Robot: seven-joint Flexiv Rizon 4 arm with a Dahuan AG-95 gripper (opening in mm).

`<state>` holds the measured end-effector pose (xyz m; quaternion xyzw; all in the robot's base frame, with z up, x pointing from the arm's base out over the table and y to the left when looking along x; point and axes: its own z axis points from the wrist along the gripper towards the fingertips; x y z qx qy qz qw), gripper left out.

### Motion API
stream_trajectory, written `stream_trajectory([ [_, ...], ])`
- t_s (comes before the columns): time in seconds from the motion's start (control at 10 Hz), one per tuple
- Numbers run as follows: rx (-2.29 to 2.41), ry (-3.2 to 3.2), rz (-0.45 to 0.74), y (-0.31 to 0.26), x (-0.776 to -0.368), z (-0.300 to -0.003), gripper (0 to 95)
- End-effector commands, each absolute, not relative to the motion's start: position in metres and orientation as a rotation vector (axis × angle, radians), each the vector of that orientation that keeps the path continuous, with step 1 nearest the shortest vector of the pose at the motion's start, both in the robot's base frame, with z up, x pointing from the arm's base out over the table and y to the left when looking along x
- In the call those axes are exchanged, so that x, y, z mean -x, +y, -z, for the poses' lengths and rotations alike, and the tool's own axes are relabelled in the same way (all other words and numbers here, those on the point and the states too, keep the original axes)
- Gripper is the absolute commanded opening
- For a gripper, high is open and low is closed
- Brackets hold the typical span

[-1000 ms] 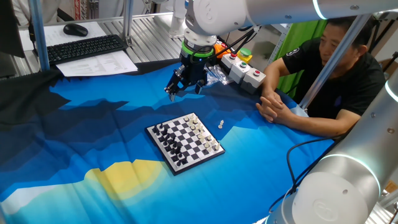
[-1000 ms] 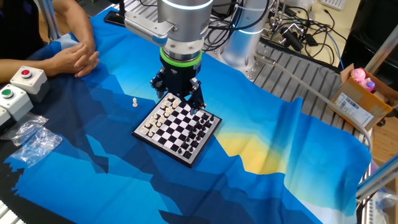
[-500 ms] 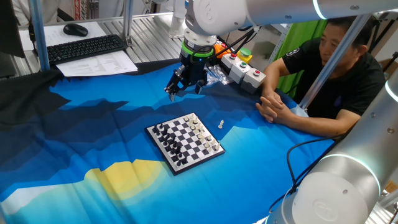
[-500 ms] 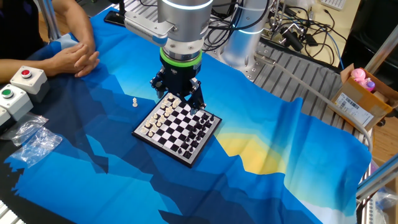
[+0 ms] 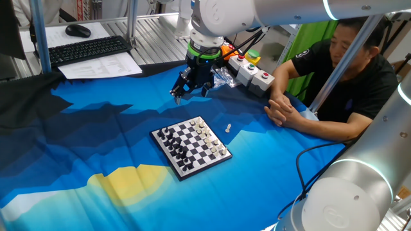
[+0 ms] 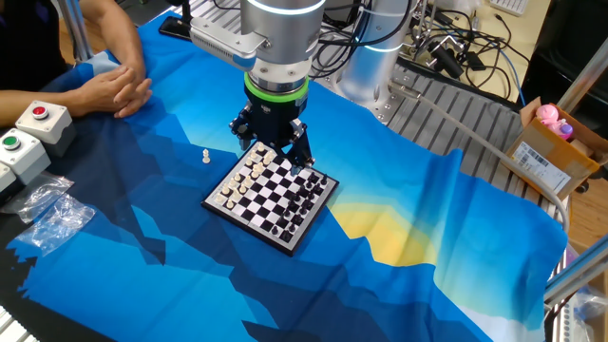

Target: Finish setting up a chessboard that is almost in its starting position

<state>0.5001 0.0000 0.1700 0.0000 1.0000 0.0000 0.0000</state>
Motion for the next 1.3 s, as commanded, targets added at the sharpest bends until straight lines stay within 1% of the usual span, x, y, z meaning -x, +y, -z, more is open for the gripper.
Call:
stream_trajectory([
  [0.1,-0.2,3.207,-0.025,0.0,-0.4998,-0.1699,0.0],
  [0.5,-0.198,3.204,-0.024,0.0018,-0.4912,-0.165,0.0],
  [1.3,-0.162,3.202,-0.014,0.0019,-0.4908,-0.1648,0.0],
])
